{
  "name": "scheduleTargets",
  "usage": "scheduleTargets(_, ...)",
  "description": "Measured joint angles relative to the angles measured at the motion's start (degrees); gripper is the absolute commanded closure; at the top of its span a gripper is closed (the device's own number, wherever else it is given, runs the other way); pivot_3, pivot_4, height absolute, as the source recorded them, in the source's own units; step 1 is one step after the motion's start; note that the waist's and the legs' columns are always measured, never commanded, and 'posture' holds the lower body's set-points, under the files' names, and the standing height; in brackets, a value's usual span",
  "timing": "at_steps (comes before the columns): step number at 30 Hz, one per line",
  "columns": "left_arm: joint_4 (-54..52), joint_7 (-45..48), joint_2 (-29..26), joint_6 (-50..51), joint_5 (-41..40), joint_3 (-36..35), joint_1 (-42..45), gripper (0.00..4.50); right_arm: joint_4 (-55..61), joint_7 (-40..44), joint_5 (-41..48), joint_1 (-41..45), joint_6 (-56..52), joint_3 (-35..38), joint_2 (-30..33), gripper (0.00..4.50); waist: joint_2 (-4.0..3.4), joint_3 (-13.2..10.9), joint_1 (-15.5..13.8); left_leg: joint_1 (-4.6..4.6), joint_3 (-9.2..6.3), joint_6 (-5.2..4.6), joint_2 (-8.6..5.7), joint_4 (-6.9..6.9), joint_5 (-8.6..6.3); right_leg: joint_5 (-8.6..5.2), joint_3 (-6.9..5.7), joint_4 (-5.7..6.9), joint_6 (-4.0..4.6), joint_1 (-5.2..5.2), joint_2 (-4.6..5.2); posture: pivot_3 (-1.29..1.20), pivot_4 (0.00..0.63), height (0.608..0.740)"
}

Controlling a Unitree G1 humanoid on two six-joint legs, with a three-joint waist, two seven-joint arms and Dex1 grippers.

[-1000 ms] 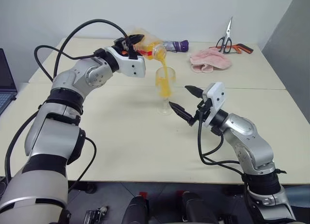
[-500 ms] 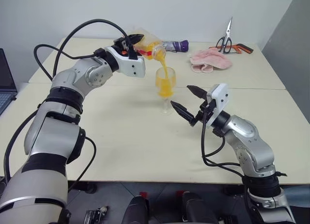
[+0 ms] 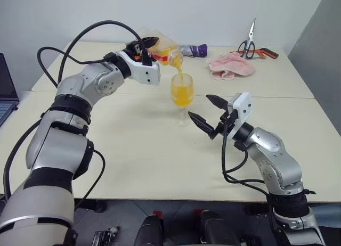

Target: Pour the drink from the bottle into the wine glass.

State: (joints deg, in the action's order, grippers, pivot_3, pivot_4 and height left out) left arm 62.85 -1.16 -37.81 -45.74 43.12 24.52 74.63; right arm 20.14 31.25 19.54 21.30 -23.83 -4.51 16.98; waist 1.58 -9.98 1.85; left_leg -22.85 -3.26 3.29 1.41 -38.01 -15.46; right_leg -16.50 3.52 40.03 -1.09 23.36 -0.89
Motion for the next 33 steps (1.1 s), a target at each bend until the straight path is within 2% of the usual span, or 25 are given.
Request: scheduleTargets(33, 0.08, -1.75, -0.80, 0.13, 0.85, 1.09, 0.47, 2.83, 0.00, 0.47, 0.00, -0.28, 0.00, -0.04, 0.06, 0.00, 0.00, 0.00, 0.00, 0.00, 0.00, 0.00, 0.00, -0.01, 0.00, 0.00, 0.00, 0.02, 0.00, 0.00, 0.00, 0.00, 0.150, 0.740)
